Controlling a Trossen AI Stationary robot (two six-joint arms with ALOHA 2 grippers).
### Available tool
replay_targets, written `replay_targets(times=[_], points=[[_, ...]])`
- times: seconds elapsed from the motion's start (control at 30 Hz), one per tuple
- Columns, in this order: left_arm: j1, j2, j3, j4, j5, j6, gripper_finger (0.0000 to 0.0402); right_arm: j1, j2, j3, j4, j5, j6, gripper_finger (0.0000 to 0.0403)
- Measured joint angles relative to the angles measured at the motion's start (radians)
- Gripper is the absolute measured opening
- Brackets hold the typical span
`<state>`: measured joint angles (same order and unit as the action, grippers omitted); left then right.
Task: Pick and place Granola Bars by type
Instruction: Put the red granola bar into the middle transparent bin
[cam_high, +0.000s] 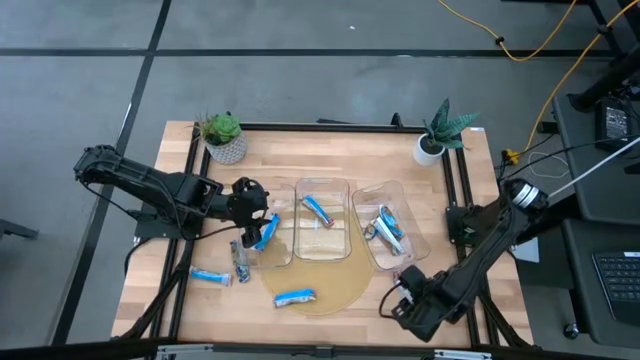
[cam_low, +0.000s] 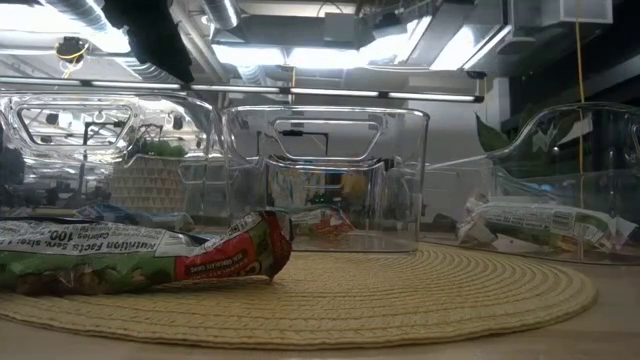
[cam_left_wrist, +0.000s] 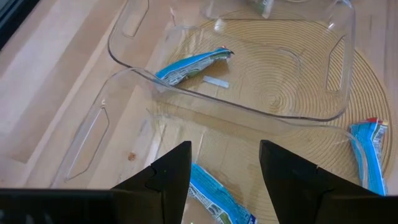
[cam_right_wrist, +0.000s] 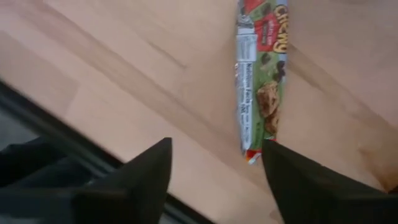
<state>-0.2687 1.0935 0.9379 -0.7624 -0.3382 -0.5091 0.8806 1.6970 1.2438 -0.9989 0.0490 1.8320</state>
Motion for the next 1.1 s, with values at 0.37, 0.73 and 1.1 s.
replay_targets(times=[0.37,0.73,1.1], points=[[0.0,0.0,0.0,0.001,-0.003,0.018,0.018,-0.026,0.031,-0.049,0.017,0.0,-0.002,0.0357],[0.0,0.0,0.0,0.003,-0.002,0.016,0.018,-0.034,0.031,-0.216,0.171,-0.001,0.024,0.0328],[0.0,0.0,0.0,0.004,0.0,-0.003,0.018,-0.034,0.026,-0.328,0.326,-0.003,0.039,0.0234]])
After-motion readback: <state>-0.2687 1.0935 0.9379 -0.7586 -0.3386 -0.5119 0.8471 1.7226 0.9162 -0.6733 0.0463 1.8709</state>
